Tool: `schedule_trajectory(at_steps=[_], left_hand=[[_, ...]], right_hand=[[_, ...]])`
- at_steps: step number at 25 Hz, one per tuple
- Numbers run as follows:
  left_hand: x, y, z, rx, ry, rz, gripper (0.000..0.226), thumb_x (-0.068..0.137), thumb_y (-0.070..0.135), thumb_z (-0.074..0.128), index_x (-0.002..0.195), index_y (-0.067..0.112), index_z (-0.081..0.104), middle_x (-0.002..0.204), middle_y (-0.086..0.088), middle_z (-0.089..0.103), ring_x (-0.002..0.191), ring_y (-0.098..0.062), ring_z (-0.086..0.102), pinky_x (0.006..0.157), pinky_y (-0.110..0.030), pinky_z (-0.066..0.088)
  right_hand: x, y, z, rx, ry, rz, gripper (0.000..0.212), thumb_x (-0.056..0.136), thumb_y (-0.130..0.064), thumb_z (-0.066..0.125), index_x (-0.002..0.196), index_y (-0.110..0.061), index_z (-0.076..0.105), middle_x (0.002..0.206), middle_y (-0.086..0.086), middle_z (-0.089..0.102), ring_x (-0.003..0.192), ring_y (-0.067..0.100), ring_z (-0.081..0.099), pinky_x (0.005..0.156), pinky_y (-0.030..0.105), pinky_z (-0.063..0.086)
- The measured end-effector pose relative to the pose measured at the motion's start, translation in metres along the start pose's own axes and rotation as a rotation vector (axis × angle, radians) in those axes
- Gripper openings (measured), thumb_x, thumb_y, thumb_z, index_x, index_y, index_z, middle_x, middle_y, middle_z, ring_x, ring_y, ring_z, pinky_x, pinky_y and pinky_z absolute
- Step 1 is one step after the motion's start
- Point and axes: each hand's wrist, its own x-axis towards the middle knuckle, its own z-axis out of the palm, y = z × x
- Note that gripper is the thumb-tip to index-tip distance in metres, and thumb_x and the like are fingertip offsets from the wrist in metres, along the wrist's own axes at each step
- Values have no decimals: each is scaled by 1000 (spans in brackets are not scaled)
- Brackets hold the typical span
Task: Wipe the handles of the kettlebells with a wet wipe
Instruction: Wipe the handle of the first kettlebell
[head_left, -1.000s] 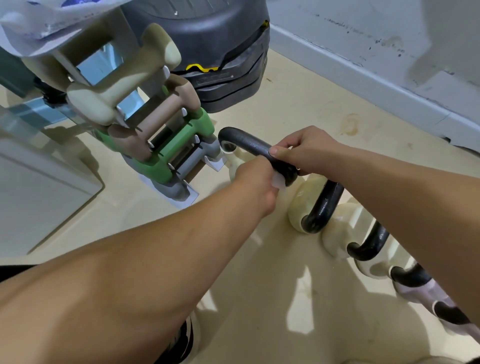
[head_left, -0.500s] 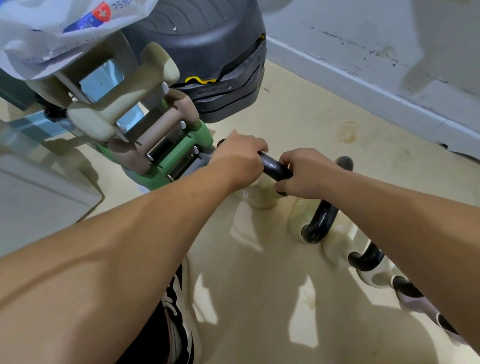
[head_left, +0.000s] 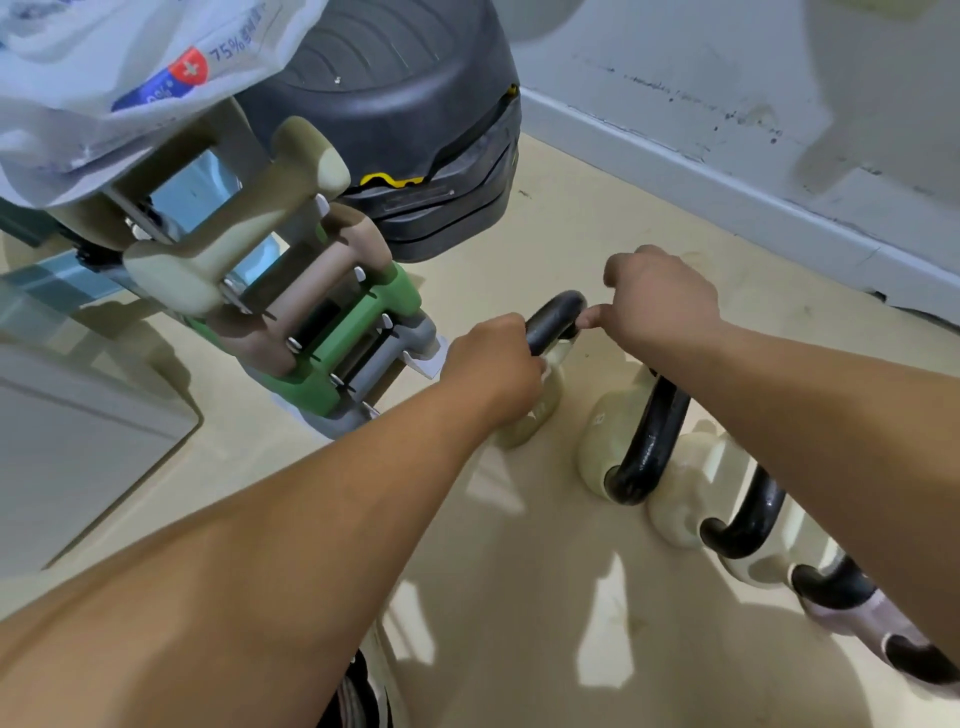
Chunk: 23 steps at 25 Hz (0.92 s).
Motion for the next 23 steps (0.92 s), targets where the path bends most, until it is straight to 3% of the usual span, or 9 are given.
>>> schedule_trajectory(at_steps=[4,7,10,13,16,18,20,21,23], left_hand=[[10,0,-13,-93,-134,-151,40,80,40,73,108,15,60,98,-6,64,86,-28,63,72,-34,54],[21,9,-28,-423,-183,-297,50,56,41,76,89,5,61,75,-10,62,62,-27,58,61,-33,52],[37,32,-29,-487,-121,-194,22,72,23,67,70,7,52,61,-9,48,54,-25,41,54,-28,38],[56,45,-17,-439,-105,38,3,74,4,51,74,7,50,71,-9,41,66,-25,34,59,-35,33],[54,42,0,48,-204,326,36,80,-2,45,105,13,65,94,-5,59,92,-31,56,77,-34,48],[44,27,15,484,38,601,39,84,-4,43,112,8,67,116,-10,60,117,-31,54,96,-40,49],[42,17,28,643,183,779,28,86,4,48,99,3,74,113,-14,61,120,-36,52,101,-44,48],[45,19,29,664,188,800,25,91,13,52,97,6,75,112,-13,62,120,-36,53,99,-44,48],[56,40,17,641,-26,602,31,103,30,44,111,15,71,122,-9,62,124,-31,52,94,-41,49]], right_hand=[[2,-13,-5,252,-58,45,20,85,-24,76,104,-18,74,106,10,71,96,32,66,79,35,55],[1,-10,-5,447,-126,35,17,89,-9,62,98,-7,77,89,14,72,83,34,64,71,33,52],[0,-3,-11,534,-159,66,27,88,-3,56,109,-4,73,95,17,71,79,37,60,68,35,51],[-2,0,-11,603,-151,124,34,87,-2,53,114,-10,72,103,10,69,79,26,57,67,28,46],[-7,6,-12,645,-111,192,37,84,-2,52,114,-10,72,100,8,67,79,25,58,65,25,46],[-10,12,-14,661,-39,258,45,84,-4,51,124,-16,68,115,6,66,95,27,63,80,29,52],[-12,17,-16,669,25,283,50,84,-6,49,129,-20,65,123,5,65,99,27,64,87,31,54],[-12,17,-15,673,35,275,50,84,-7,49,129,-21,65,122,5,66,95,27,65,87,32,55],[-14,15,-12,684,30,254,48,85,-11,49,128,-23,64,117,5,68,79,24,65,82,34,57]])
